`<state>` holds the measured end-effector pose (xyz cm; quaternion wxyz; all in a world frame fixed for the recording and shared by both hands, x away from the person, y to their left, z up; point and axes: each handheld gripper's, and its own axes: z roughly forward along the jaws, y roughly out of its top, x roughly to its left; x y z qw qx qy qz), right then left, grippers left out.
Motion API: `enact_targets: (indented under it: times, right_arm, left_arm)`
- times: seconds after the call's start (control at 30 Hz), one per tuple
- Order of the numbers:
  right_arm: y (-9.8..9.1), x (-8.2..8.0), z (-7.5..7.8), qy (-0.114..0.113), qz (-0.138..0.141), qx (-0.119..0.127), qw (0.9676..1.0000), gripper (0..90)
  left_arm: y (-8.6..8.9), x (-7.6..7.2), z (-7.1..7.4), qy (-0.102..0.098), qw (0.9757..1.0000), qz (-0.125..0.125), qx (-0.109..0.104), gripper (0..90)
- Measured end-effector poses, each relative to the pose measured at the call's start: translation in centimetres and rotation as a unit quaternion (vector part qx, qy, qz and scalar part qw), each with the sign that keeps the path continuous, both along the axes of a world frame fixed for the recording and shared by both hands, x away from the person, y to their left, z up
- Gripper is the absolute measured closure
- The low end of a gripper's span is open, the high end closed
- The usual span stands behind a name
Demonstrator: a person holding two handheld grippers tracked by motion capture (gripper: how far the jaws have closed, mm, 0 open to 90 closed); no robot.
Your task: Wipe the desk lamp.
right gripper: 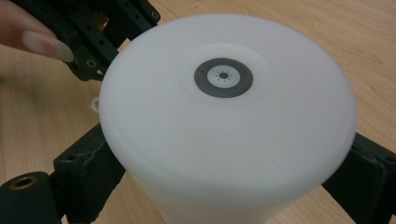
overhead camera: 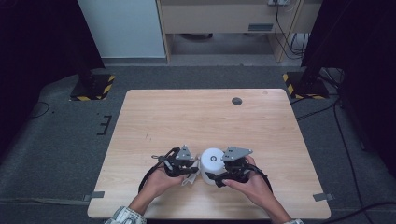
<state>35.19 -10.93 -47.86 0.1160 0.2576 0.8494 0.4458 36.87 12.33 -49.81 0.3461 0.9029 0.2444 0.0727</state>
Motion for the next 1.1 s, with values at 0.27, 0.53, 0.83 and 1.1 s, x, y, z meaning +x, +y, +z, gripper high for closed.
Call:
enact_targets:
  times: [0.27,0.53,0.83,1.1]
  right_arm:
    - [-0.1,-0.1,0.0,0.001,0.002,0.001,1.0000,8.8]
    - [0.2,-0.5,-0.1,-0.002,0.018,0.006,0.9998,8.4]
    - [-0.9,-1.6,0.9,-0.026,-0.001,0.025,0.9994,6.7]
    - [-1.2,-1.9,0.9,-0.029,-0.001,0.030,0.9991,12.5]
  left_arm:
    - [-0.1,0.2,-0.3,-0.008,0.9999,0.000,0.008,72.1]
    - [0.9,1.0,1.3,-0.018,0.9986,0.019,-0.047,72.0]
    - [1.0,1.2,1.8,-0.019,0.9979,0.017,-0.060,72.0]
    - [1.2,1.8,2.6,-0.022,0.9974,0.013,-0.068,72.0]
